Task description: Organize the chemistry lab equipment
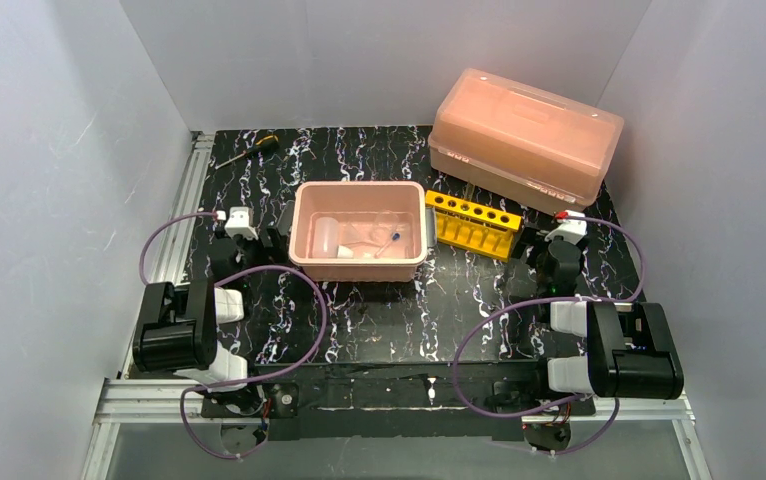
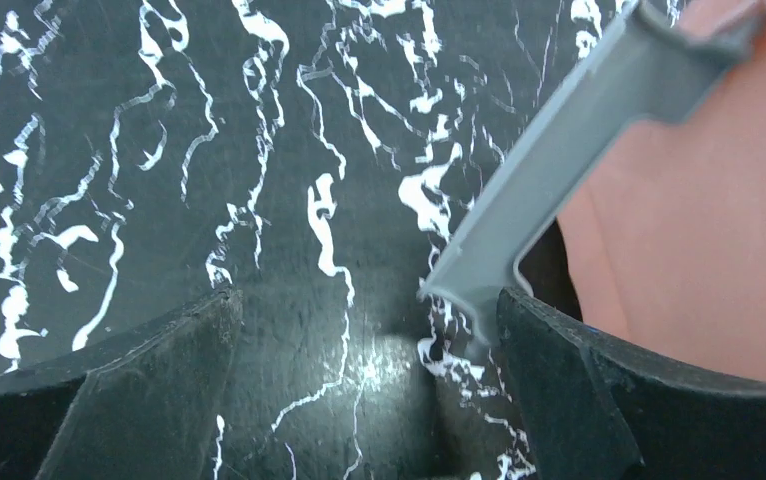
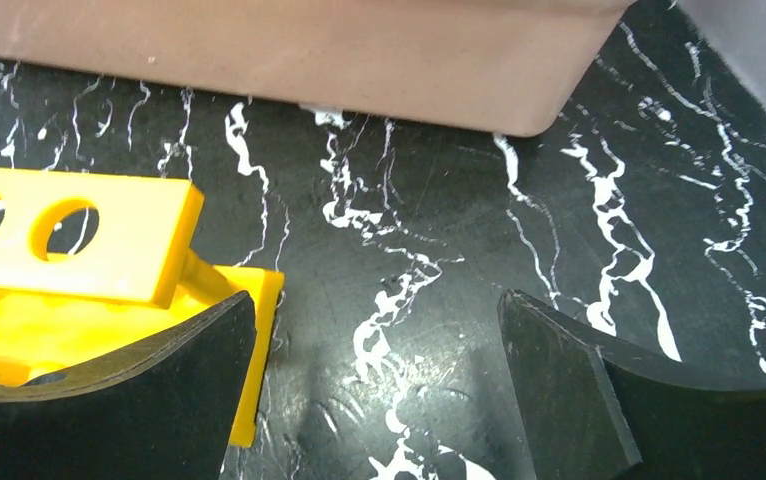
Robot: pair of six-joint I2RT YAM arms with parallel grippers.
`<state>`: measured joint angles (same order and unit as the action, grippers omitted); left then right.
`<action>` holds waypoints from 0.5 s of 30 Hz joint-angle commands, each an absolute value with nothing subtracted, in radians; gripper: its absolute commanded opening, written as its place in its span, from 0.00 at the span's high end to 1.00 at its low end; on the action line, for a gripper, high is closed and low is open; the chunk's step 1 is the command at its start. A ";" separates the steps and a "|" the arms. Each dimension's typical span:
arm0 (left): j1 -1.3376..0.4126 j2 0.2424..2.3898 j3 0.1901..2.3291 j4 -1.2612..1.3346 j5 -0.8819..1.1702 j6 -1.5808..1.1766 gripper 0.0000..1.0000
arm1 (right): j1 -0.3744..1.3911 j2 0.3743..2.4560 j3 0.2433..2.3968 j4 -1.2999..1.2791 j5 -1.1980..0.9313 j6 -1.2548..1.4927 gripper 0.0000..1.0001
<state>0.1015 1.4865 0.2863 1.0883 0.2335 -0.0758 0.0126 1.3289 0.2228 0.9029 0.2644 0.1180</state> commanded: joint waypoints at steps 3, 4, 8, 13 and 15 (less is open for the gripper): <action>0.086 1.478 0.292 1.014 0.208 -0.023 0.02 | -0.018 1.319 0.236 1.009 0.290 0.137 0.02; 0.085 1.483 0.295 1.010 0.202 -0.023 0.02 | -0.018 1.319 0.237 1.009 0.290 0.137 0.02; 0.083 1.484 0.290 1.026 0.204 -0.023 0.02 | -0.018 1.317 0.238 1.006 0.292 0.136 0.02; 0.083 1.488 0.288 1.033 0.204 -0.025 0.02 | -0.018 1.314 0.240 0.996 0.292 0.137 0.02; 0.083 1.488 0.290 1.030 0.204 -0.024 0.02 | -0.018 1.315 0.240 0.996 0.293 0.137 0.02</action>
